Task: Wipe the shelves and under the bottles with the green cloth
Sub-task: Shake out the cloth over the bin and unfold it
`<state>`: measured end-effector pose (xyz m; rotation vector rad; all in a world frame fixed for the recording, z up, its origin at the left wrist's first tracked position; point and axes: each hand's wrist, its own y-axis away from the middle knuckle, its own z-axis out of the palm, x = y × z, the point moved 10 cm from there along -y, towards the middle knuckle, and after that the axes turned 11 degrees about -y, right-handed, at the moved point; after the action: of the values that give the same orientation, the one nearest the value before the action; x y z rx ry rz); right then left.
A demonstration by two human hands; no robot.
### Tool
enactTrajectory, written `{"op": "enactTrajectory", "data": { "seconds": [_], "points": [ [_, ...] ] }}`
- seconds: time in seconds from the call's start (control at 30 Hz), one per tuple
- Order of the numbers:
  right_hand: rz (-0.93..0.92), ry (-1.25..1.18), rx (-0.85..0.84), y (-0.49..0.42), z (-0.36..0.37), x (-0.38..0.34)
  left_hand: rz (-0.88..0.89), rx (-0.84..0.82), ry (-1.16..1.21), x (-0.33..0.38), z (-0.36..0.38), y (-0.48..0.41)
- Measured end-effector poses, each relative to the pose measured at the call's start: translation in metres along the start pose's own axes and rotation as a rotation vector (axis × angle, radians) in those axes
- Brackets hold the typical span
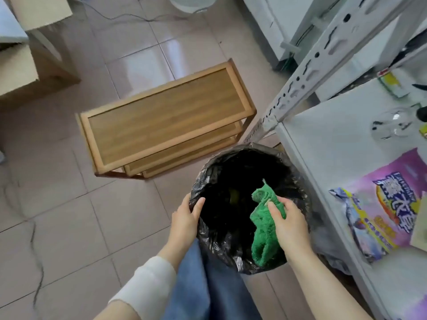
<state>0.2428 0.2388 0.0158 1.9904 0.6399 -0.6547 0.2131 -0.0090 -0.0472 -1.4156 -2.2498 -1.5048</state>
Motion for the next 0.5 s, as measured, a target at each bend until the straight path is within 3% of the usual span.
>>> {"op": "enactTrajectory", "data": {
  "seconds": [0.23,0.5],
  "points": [
    [0.02,-0.085,0.059,-0.136,0.066,0.053,0.019,-0.01,-0.006,-0.034,0.059,-0.137],
    [0.062,-0.137,0.048,-0.186,0.09,0.083,0.043,-0.002,0.012,-0.034,0.082,-0.185]
  ]
}}
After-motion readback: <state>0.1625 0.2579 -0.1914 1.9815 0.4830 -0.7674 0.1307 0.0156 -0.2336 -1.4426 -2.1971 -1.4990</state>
